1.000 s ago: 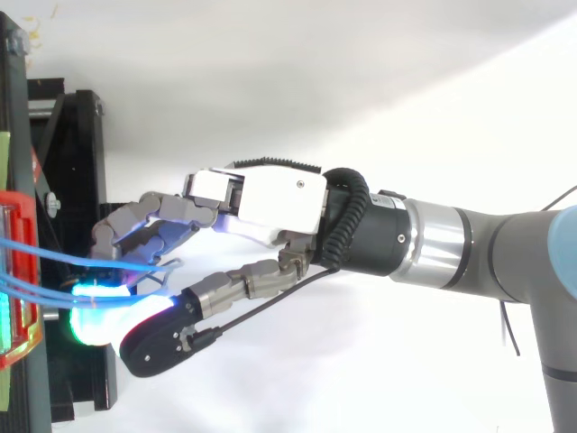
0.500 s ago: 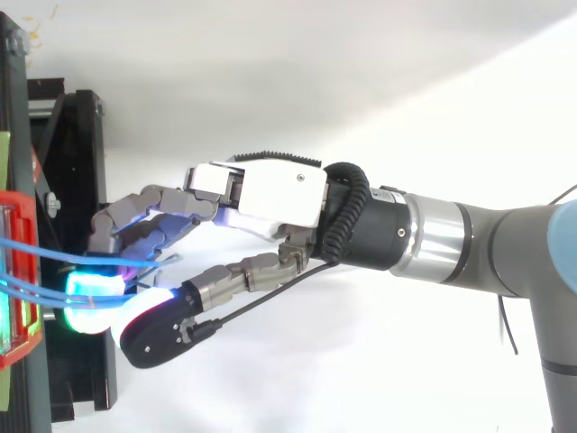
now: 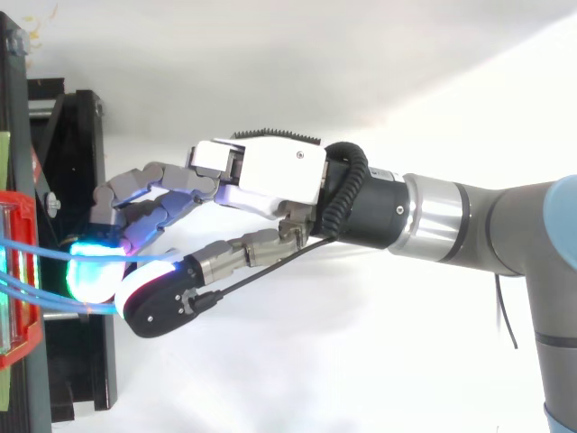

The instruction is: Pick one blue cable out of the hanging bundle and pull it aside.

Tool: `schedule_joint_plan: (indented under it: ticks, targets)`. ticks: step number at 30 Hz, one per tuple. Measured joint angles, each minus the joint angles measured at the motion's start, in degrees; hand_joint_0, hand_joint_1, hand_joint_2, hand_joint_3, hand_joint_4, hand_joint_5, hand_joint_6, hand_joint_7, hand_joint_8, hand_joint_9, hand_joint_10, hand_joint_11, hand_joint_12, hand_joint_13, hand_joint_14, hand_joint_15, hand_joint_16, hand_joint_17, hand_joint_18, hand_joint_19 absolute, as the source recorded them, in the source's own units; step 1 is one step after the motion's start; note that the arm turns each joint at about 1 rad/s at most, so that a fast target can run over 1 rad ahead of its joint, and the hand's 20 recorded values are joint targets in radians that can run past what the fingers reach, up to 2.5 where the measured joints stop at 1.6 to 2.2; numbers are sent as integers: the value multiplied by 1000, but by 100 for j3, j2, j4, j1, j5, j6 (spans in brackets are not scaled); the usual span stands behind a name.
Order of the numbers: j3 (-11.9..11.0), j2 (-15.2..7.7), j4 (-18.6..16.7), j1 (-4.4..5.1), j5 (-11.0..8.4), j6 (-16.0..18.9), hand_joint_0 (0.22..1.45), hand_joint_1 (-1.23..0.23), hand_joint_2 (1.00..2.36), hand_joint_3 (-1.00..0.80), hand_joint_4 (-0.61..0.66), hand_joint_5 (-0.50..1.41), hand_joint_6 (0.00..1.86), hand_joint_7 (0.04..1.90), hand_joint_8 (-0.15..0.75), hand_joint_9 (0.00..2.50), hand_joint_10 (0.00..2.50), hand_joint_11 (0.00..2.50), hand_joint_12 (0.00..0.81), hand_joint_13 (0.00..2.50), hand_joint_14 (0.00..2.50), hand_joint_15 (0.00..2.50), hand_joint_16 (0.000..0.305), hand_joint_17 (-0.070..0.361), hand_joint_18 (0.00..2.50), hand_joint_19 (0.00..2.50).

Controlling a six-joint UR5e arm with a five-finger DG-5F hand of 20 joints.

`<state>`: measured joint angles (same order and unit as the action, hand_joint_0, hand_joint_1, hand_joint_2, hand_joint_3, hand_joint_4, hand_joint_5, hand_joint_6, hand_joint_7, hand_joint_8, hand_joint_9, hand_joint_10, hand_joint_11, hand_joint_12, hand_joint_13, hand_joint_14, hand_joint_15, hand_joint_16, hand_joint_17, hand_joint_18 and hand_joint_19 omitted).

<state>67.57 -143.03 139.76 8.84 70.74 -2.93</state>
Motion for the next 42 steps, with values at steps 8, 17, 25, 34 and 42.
schedule_joint_plan:
  ticks: [8,17,25,34,42]
  targets:
    - [1,2,10,-45,105,34,546,-616,1001,-486,150,-101,666,1063,313,797,7,226,361,628,12,311,50,112,565,526]
    - [-2,3,-16,-28,91,24,572,-641,1013,-302,105,-137,802,999,306,793,8,236,357,628,14,323,49,110,566,519]
    - [-7,3,-19,-19,80,21,533,-624,1004,-444,149,-151,833,862,311,774,8,240,367,617,12,323,51,115,566,530]
    - [-22,3,-7,-52,107,21,528,-378,1000,-500,136,-122,750,929,319,797,9,218,368,615,12,323,52,116,558,548]
    - [-42,3,14,-59,107,21,587,-478,1015,-307,124,-116,723,984,309,801,8,232,357,614,13,333,49,110,543,559]
